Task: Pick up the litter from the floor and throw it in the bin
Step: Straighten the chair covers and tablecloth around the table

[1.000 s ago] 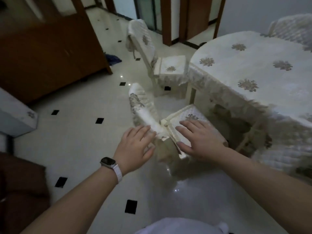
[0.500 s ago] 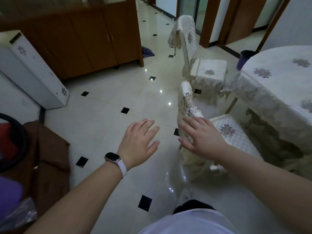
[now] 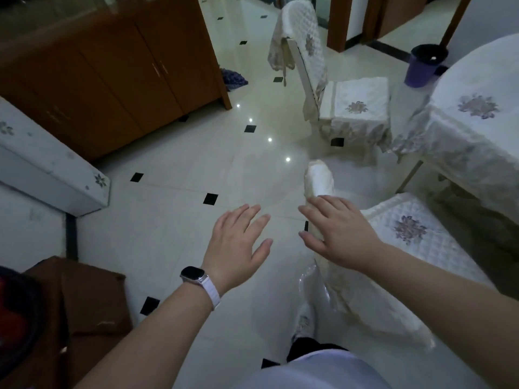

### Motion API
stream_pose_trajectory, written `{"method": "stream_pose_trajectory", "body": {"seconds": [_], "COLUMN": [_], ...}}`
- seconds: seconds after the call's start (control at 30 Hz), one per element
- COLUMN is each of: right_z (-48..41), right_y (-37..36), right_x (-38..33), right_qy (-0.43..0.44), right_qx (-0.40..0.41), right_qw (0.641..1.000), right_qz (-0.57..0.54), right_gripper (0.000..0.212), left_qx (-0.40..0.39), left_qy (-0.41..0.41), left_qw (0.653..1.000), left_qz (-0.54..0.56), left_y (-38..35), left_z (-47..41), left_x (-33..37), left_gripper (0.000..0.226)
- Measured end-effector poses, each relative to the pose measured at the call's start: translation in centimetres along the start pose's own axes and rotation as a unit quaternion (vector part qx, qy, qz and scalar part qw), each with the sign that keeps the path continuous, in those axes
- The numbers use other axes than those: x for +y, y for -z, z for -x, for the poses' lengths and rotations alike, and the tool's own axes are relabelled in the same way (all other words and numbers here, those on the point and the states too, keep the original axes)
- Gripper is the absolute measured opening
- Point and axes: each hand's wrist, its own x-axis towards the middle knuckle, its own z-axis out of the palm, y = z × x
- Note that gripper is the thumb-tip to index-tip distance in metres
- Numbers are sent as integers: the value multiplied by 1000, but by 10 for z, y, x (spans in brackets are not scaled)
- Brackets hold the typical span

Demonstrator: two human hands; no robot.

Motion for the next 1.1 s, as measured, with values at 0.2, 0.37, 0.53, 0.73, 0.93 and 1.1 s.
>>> {"method": "stream_pose_trajectory", "body": {"seconds": [0.2,0.37,0.53,0.73,0.93,1.1], "right_z": [-48,-51,-32,7,20,6], "right_y": [-8,2,18,32,33,31], "right_x": [42,63,85,93,70,32], "right_qy": [-5,-41,-121,-224,-342,-440], "right_qx": [24,49,32,37,19,23], "right_qw": [1000,998,991,970,932,885], "right_qz": [3,8,38,90,116,148], "right_gripper": [50,50,51,47,48,49], "left_qx": [-12,-28,-49,-53,-80,-62], "left_qy": [-55,-125,-214,-322,-438,-501], "left_qw": [998,991,974,941,884,842], "left_qz": [-5,26,57,90,144,190], "left_y": [-13,-29,-44,-61,-85,-87], "left_z": [-85,-136,-184,-233,-261,-289], "left_x": [-19,-7,12,40,53,47], "left_gripper": [46,44,44,45,44,42]}}
